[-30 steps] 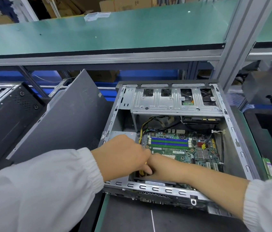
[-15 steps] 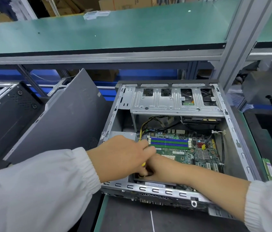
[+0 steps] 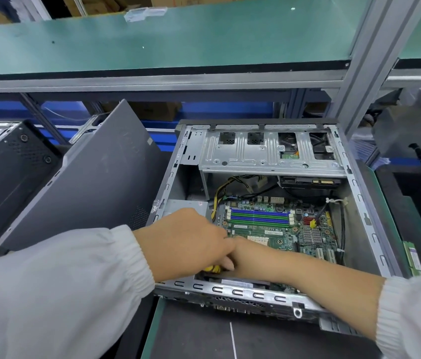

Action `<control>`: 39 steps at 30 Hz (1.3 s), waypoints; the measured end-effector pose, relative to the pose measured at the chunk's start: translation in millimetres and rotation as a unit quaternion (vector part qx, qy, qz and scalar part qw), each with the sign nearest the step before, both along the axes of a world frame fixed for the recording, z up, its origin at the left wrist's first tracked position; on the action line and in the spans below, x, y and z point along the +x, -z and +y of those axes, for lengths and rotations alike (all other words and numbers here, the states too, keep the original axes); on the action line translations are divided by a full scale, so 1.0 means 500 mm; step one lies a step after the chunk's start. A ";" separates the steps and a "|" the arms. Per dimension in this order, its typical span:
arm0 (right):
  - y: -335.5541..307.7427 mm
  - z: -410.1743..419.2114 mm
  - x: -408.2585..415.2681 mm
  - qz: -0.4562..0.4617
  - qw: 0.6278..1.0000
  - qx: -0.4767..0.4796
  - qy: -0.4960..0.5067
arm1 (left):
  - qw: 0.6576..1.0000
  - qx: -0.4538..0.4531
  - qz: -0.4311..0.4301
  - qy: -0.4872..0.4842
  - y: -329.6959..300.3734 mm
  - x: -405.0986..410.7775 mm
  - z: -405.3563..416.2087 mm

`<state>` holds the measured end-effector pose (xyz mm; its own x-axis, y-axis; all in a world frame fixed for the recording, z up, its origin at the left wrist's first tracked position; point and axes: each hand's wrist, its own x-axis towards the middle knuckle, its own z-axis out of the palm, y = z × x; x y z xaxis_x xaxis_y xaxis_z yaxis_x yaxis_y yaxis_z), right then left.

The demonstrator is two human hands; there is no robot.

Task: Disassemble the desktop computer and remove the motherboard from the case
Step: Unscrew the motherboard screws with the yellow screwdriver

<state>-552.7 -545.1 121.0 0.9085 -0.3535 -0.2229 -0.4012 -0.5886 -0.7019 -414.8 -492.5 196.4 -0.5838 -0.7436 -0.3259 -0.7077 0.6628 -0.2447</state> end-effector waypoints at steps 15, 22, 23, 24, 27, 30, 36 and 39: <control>-0.067 -0.042 -0.010 -0.150 0.977 0.075 0.130 | 0.951 0.018 0.276 -0.141 -0.091 0.066 -0.049; -0.089 -0.076 -0.019 -0.183 0.954 0.166 0.167 | 0.805 0.080 0.533 -0.248 -0.043 0.047 -0.088; -0.089 -0.078 -0.018 -0.180 0.953 0.174 0.170 | 0.789 0.092 0.549 -0.260 -0.033 0.047 -0.091; -0.088 -0.081 -0.016 -0.177 0.953 0.175 0.174 | 0.777 0.104 0.561 -0.268 -0.024 0.047 -0.094; -0.079 -0.096 -0.013 -0.146 0.961 0.185 0.147 | 0.733 0.114 0.604 -0.291 0.004 0.046 -0.096; -0.047 -0.102 -0.009 -0.015 0.989 0.119 0.082 | 0.658 0.072 0.673 -0.332 0.035 0.047 -0.094; 0.041 -0.036 0.045 0.192 0.979 -0.063 0.001 | 0.583 0.034 0.734 -0.346 0.059 0.051 -0.093; 0.049 -0.047 0.067 0.215 0.971 -0.093 0.048 | 0.569 0.035 0.744 -0.349 0.060 0.053 -0.095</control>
